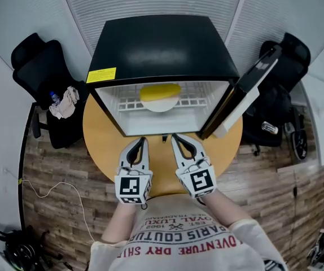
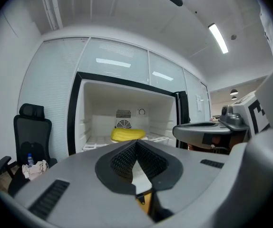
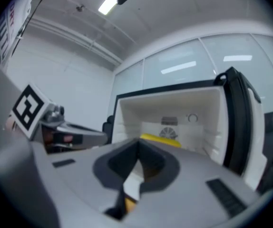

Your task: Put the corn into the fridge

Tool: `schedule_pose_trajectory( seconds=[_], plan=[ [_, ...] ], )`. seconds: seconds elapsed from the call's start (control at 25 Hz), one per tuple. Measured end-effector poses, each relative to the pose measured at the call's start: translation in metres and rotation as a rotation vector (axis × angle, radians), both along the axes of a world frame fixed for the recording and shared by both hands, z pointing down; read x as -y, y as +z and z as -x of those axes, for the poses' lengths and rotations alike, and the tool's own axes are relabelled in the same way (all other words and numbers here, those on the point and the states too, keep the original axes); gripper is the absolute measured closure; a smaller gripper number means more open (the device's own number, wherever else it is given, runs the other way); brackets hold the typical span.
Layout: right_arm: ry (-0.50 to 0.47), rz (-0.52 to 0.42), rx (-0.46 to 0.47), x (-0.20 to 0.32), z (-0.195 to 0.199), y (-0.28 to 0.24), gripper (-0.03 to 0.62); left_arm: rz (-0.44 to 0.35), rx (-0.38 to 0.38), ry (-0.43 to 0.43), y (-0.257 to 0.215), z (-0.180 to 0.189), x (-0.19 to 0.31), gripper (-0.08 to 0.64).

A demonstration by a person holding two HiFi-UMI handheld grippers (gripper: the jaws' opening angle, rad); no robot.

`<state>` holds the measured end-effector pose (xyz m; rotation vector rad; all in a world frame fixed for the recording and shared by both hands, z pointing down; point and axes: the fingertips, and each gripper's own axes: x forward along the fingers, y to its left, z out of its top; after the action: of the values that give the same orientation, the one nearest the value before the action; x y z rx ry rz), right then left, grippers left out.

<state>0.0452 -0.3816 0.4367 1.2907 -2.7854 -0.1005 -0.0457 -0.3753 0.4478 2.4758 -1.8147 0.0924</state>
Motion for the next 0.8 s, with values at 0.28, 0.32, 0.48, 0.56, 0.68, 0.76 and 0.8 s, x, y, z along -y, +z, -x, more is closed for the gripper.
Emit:
schedule_pose_trajectory(
  seconds=[0.28, 0.32, 0.48, 0.56, 0.68, 0.76, 0.8],
  plan=[
    [0.019, 0.039, 0.001, -0.002, -0.007, 0.003, 0.563, -0.019, 0.016, 0.008, -0.004, -0.004, -0.004, 0.526],
    [0.018, 0.064, 0.015, -0.003, -0.007, 0.004, 0.565, -0.018, 0.019, 0.008, -0.004, -0.004, -0.004, 0.526],
    [0.018, 0.128, 0.039, -0.003, -0.007, 0.007, 0.565, -0.015, 0.018, 0.015, -0.006, -0.009, -0.005, 0.526],
    [0.026, 0.131, 0.043, -0.001, -0.009, 0.007, 0.565, -0.017, 0.02, 0.021, -0.008, -0.012, -0.004, 0.526],
    [0.032, 0.133, 0.037, 0.001, -0.01, 0.007, 0.565, -0.014, 0.029, 0.027, -0.008, -0.013, -0.003, 0.526],
    [0.034, 0.135, 0.035, 0.003, -0.011, 0.007, 0.565, -0.007, 0.032, 0.029, -0.007, -0.012, -0.001, 0.526],
    [0.034, 0.138, 0.034, 0.003, -0.011, 0.008, 0.564, -0.003, 0.032, 0.029, -0.006, -0.012, -0.001, 0.526]
  ],
)
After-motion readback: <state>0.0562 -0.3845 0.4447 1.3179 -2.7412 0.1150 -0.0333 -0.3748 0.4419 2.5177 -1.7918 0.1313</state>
